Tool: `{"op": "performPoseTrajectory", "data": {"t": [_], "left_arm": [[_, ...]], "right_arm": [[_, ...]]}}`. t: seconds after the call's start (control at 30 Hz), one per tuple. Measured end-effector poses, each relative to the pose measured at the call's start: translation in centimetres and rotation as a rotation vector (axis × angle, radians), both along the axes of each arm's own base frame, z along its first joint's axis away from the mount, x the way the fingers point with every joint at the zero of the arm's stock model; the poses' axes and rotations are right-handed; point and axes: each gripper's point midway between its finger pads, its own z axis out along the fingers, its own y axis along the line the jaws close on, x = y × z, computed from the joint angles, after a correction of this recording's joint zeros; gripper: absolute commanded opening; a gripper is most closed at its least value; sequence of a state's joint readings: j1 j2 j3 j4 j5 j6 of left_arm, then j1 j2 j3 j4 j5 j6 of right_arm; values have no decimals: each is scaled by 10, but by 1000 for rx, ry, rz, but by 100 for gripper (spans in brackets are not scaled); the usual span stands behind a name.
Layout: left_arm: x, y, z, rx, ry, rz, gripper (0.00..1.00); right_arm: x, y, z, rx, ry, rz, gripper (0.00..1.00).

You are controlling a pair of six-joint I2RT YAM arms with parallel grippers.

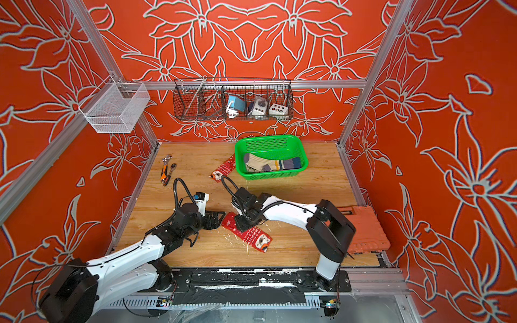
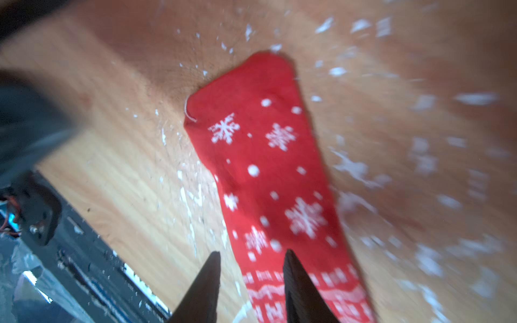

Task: Place the socks together as a pair
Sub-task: Move the sock to the center of the board.

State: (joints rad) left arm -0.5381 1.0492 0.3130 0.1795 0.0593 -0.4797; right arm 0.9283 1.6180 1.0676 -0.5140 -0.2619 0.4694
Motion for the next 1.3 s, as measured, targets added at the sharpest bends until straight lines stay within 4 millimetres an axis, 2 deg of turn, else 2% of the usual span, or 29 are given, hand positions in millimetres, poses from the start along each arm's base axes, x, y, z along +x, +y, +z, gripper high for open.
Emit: {"op": "performPoseTrajectory", "data": {"t": [0.07,0.13,0.3,0.37,0.43,0.47,0.6,0.7,0.77,0.83,0.9,1.03,1.17,1.3], "left_arm": [[-4,-2,-14,10,52,-13,68],[-8,-4,-27,18,101,-29,67],[-10,-12,-39,14,157,-64,68],[-7,-17,-38,5,161,-77,67],[-4,-23,-38,-3,167,-93,62],[-3,-25,-38,-7,169,-100,59],[-2,-31,-41,-17,181,-124,33],[-2,-31,-41,-19,181,-126,15],[-3,-31,-40,-25,179,-123,10],[-5,-29,-39,-30,180,-119,7],[-9,-27,-40,-34,183,-115,5],[-23,-20,-44,-40,191,-109,3],[-38,-13,-43,-72,187,-99,3],[-50,-9,-39,-118,174,-88,14]], "right_arm": [[4,-17,13,36,-25,-50,42],[7,-39,14,52,-32,-107,43],[-5,-102,-20,4,30,-252,44],[-15,-116,-30,-7,55,-279,45],[-24,-124,-37,-4,72,-293,46],[-26,-125,-39,2,78,-298,46],[-33,-126,-50,28,114,-310,43],[-32,-118,-51,73,131,-314,34],[-31,-114,-52,89,144,-312,23],[-31,-112,-53,97,153,-308,8],[-31,-113,-55,95,158,-305,0],[-23,-119,-54,79,154,-317,0],[-5,-120,-50,45,130,-311,0],[9,-113,-55,14,129,-272,0]]}}
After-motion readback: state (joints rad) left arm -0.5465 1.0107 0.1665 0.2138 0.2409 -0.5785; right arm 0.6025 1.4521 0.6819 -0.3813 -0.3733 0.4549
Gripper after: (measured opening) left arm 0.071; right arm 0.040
